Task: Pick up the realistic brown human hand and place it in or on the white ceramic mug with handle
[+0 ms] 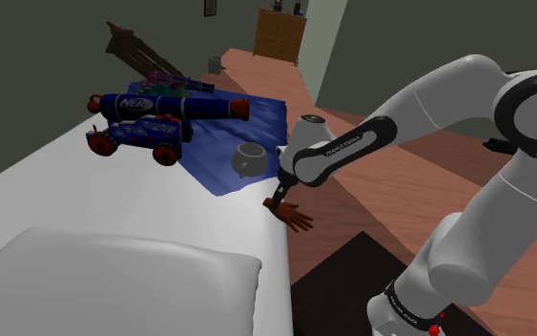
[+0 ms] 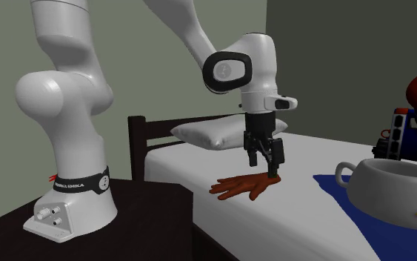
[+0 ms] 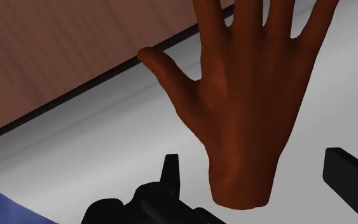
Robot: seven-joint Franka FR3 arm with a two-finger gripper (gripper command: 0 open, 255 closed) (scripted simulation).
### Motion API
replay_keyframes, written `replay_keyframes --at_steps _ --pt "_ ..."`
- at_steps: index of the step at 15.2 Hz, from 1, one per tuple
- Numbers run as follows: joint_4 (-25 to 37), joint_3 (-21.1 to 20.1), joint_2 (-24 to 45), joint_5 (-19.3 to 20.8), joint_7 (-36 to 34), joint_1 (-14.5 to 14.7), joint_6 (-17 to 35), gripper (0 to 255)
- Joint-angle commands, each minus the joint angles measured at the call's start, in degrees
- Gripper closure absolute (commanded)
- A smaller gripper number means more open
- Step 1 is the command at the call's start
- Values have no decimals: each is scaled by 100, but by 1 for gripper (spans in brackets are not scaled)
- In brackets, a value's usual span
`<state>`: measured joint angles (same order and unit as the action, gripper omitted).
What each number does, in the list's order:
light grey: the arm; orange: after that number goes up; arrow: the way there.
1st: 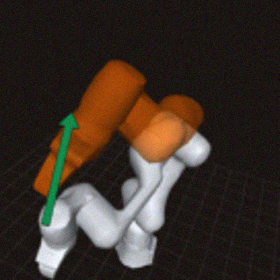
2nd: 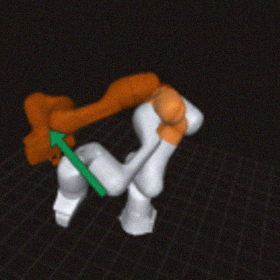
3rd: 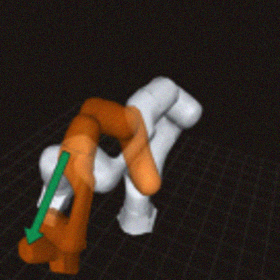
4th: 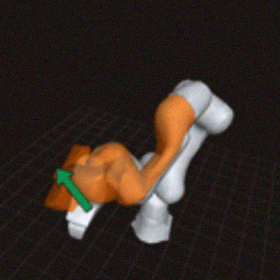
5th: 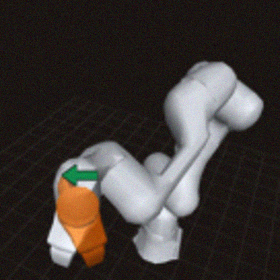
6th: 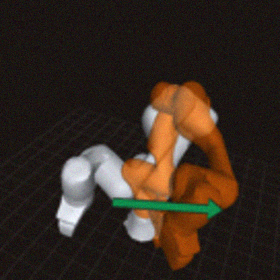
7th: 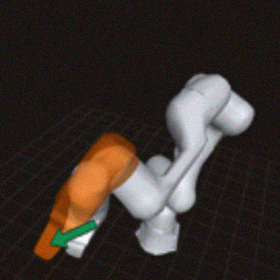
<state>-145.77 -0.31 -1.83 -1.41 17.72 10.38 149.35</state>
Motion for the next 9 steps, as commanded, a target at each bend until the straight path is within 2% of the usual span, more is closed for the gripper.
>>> replay_keyframes --at_steps 1,5,9 --pt "-15 -8 172 -8 8 9 198 0" --pt "-12 -12 550 -20 17 12 572 0" --pt "-12 -13 550 -20 17 12 572 0"
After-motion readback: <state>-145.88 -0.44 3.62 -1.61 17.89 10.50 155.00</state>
